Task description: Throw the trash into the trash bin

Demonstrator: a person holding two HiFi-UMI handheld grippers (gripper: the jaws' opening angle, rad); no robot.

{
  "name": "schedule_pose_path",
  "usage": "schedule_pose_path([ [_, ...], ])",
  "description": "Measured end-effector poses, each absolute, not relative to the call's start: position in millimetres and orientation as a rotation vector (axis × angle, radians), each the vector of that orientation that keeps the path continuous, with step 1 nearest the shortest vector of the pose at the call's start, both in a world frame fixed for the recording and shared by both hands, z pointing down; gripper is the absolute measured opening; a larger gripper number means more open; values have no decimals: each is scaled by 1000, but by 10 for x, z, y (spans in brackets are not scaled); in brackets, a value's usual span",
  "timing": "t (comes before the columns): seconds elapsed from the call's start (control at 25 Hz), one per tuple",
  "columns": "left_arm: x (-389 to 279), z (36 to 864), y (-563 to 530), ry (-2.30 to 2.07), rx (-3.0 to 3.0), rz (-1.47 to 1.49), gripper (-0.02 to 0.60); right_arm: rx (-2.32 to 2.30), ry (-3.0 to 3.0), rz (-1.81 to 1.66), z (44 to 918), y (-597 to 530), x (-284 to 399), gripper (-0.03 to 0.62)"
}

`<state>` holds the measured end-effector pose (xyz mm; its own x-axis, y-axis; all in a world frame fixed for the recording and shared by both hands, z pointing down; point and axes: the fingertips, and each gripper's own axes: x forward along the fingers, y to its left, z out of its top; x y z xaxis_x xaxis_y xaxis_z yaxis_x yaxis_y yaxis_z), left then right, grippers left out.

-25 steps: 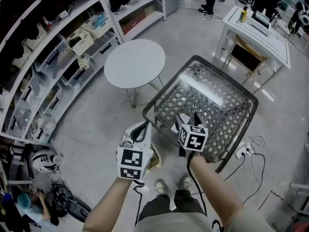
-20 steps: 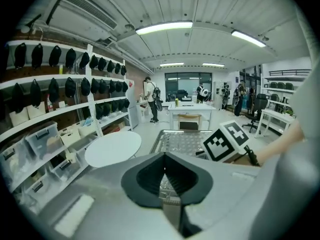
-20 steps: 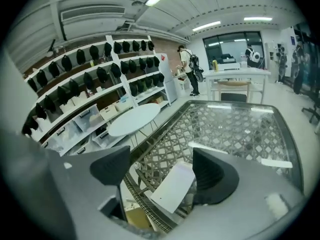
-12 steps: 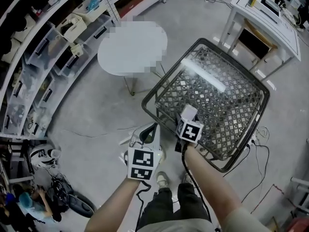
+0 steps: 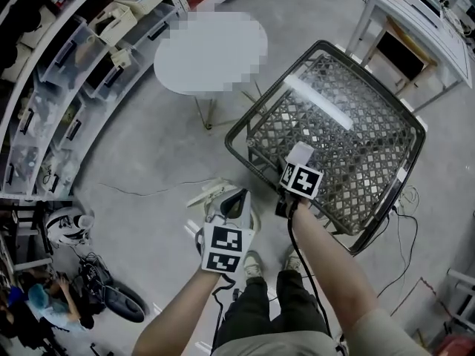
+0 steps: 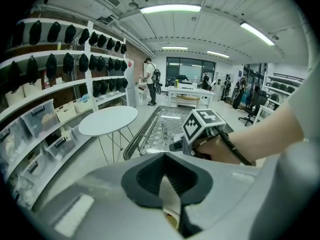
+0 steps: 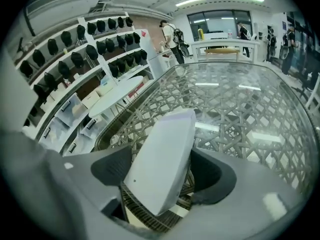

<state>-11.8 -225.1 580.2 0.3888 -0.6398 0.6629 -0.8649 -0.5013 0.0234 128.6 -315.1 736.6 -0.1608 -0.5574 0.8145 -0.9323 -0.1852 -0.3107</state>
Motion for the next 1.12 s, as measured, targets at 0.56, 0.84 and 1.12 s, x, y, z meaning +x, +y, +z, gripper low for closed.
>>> schedule_pose_path([
  [0.56,-413,5631,-2053,-1368,2268,835,2,1714,-1877,1256,6750,-3012,1395,248],
  [0.84,-590,5080,-2048,-1470,2272,752,2,1676,-2122,1194,5774,-2874,1426,247],
  [1.12,-717,4291,-1935,-1605,2325,644,2,1591,-2383,1026,4645,-2485,1349,247],
])
